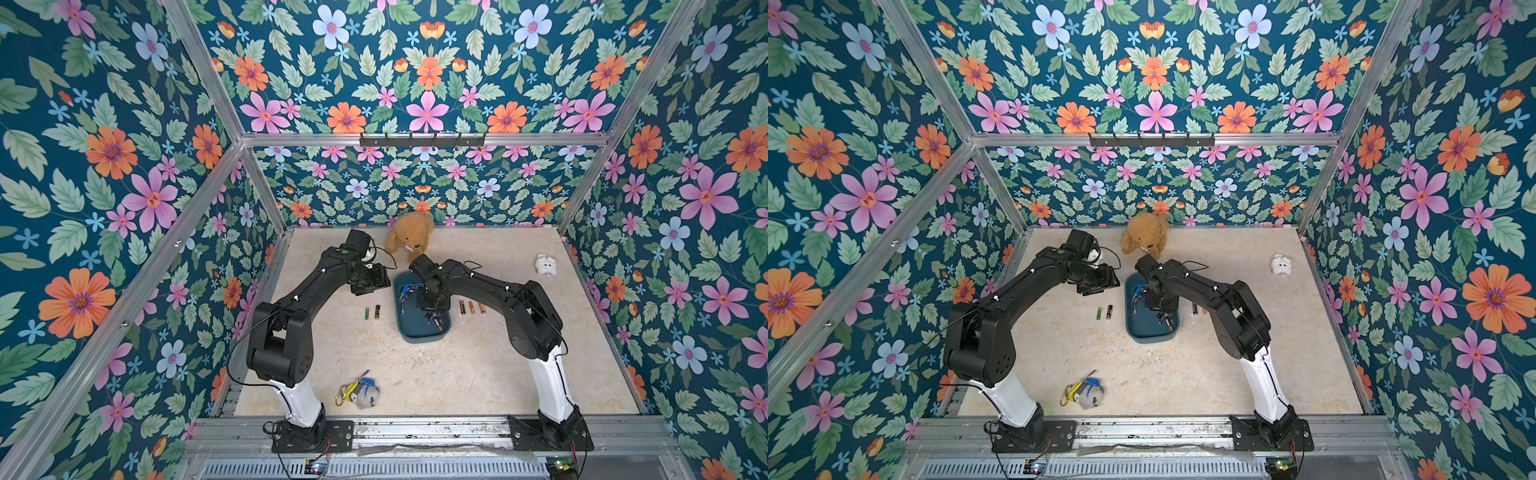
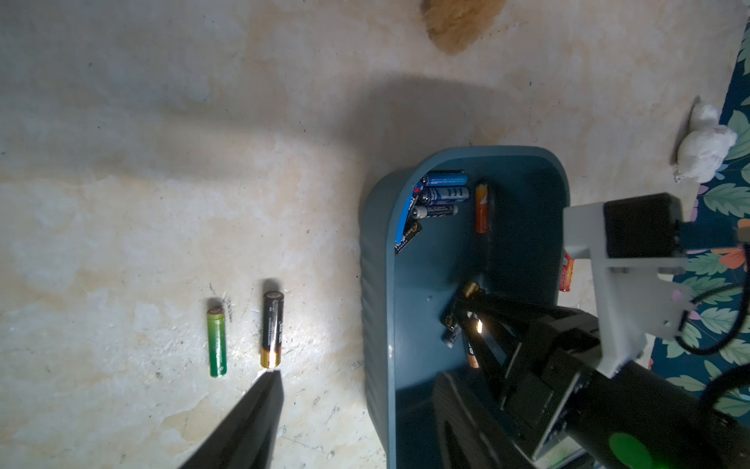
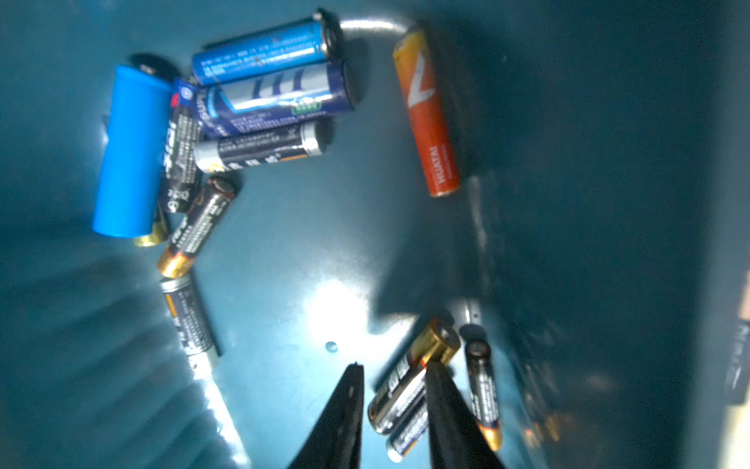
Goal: Take the batteries out of the storage box
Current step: Pick up the battery from the storage box.
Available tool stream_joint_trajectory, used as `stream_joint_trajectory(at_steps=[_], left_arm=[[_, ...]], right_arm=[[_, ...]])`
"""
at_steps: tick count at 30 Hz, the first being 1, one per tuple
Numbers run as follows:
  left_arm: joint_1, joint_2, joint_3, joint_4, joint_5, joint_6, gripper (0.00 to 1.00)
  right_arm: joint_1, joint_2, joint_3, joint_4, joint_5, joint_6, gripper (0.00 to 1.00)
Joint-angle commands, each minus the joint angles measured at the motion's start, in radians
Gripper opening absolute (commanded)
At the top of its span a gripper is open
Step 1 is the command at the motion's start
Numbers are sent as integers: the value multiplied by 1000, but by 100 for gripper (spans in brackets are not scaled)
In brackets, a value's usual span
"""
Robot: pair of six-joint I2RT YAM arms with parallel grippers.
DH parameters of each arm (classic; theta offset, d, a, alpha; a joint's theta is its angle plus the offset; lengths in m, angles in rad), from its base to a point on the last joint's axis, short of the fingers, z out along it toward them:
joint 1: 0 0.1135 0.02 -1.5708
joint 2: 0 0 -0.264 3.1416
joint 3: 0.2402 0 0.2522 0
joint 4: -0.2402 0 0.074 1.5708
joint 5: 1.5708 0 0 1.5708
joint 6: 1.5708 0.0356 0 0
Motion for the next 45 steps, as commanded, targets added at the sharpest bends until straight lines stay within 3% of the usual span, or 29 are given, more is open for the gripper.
stream_joint_trajectory(at_steps=[1,14,26,45], left_arm=[[0,-2,1,7,6,4,65],[0,-6,-19,22,16,1,65],[0,-24,-4,-2,-18,7,64],[-3,-18,69,-18,-32,-13,64]], right_arm=[[7,13,-2,-34,2,9,32],[9,14,-16,-19,2,2,32],[9,23,16,-9,-18,-49,16],[-14,-125,108,-123,60,-165,13]])
